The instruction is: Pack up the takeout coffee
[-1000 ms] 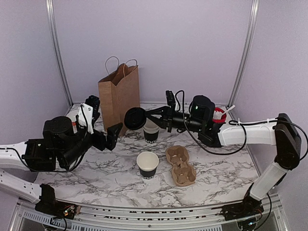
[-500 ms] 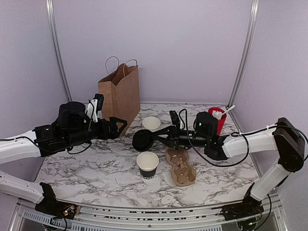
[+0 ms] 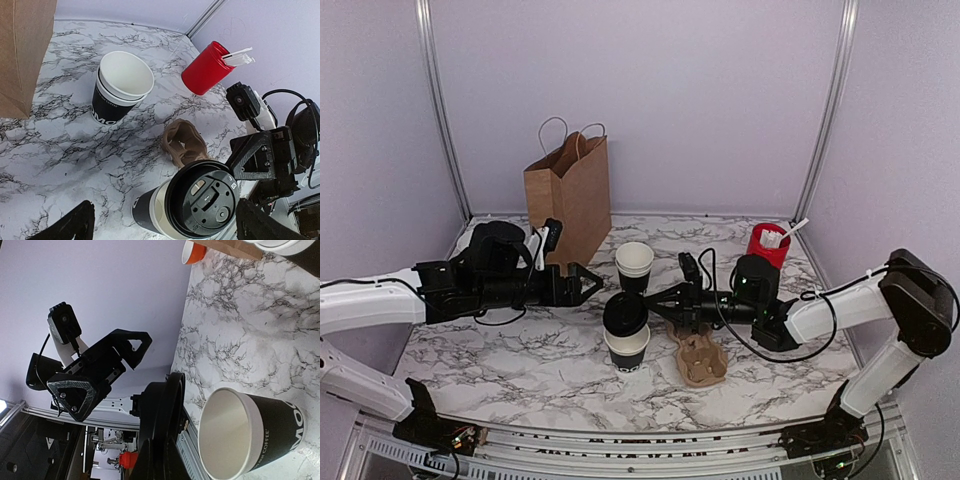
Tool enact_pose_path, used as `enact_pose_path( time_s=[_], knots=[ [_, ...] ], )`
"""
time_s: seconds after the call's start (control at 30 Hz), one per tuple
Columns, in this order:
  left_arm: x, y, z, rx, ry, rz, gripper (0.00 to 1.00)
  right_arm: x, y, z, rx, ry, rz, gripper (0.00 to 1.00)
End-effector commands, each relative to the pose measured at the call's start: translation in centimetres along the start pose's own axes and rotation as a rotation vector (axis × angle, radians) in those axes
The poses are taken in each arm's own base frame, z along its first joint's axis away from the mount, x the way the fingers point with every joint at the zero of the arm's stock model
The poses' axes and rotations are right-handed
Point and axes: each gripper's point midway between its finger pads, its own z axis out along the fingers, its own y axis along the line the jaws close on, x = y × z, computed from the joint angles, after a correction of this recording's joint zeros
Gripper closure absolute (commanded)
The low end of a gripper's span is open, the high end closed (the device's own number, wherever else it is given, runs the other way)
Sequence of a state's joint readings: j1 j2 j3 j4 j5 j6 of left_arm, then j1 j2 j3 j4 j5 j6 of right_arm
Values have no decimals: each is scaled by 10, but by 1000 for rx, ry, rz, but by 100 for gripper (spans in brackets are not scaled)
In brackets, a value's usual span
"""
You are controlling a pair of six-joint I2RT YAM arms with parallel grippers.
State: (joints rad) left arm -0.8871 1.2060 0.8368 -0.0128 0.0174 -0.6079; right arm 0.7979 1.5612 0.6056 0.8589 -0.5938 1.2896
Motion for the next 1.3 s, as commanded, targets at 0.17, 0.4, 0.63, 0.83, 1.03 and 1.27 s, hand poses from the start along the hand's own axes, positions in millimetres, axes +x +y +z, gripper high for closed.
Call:
enact_pose_path(
  time_s=[0.17, 0.4, 0.63, 0.83, 1.03, 1.27],
  knots=[
    [19, 7, 12, 4, 66, -28, 1, -2, 4, 2, -69, -1, 20, 100],
    [25, 11, 14, -5, 81, -35, 1, 1, -5, 2, -60, 4, 41, 100],
    [29, 11, 18, 2, 97, -41, 1, 4, -13, 3, -52, 12, 61, 100],
    [31, 11, 21, 2, 106, -41, 1, 6, -20, 4, -47, 19, 75, 100],
    [35, 13, 23, 1, 120, -42, 1, 9, -27, 3, -43, 21, 91, 100],
    [41, 15, 27, -2, 145, -44, 1, 8, -32, 2, -31, 18, 95, 100]
  ],
)
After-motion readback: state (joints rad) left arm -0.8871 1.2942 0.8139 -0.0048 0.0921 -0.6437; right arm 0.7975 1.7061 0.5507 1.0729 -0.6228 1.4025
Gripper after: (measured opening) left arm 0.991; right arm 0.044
